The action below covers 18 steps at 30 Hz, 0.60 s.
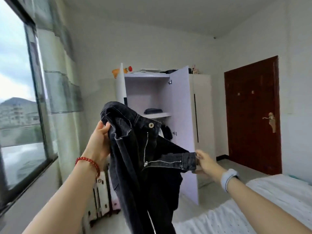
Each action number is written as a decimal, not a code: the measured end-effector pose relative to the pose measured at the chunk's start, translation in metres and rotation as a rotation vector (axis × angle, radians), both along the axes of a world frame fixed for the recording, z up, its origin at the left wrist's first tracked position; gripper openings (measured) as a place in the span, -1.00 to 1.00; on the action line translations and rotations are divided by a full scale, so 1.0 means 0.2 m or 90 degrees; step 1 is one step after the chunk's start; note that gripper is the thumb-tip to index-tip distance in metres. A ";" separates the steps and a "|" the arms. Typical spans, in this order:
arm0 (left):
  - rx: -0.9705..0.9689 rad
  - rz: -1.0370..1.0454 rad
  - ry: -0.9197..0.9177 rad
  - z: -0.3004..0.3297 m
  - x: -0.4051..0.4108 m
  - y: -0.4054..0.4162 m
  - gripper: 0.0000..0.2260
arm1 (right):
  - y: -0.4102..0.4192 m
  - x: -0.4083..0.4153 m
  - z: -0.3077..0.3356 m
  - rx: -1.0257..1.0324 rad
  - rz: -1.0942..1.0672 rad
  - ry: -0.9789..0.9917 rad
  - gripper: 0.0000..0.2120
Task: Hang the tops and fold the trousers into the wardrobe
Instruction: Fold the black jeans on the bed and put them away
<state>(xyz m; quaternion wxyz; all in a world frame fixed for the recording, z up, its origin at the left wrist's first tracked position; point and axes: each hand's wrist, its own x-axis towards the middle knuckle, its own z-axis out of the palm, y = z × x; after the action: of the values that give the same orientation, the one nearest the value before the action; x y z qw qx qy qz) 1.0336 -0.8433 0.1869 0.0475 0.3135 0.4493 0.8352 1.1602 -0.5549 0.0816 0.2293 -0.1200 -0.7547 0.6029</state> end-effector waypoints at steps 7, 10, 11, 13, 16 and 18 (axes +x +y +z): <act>0.010 0.206 -0.003 0.28 -0.11 -0.35 -0.67 | -0.35 -0.19 0.58 -0.034 -0.056 0.203 -0.79; -0.025 0.346 0.002 0.39 -0.15 -0.43 -0.66 | -0.52 -0.27 0.81 0.000 -0.083 0.298 -0.86; -0.023 0.389 0.006 0.44 -0.16 -0.47 -0.65 | -0.58 -0.29 0.90 0.017 -0.096 0.326 -0.81; 0.003 0.440 -0.003 0.52 -0.16 -0.52 -0.64 | -0.70 -0.32 1.03 0.042 -0.120 0.373 -0.78; 0.064 0.454 -0.031 0.59 -0.13 -0.62 -0.67 | -0.85 -0.37 1.14 0.071 -0.128 0.439 -0.76; 0.078 0.407 -0.055 0.55 -0.09 -0.66 -0.79 | -0.92 -0.41 1.14 0.125 -0.120 0.428 -0.72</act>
<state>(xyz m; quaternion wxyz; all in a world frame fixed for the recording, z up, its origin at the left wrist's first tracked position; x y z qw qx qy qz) 1.0166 -0.9758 0.2967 -0.2168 0.1229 0.4713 0.8460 1.0778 -0.7395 0.3089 0.5294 0.0387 -0.6771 0.5096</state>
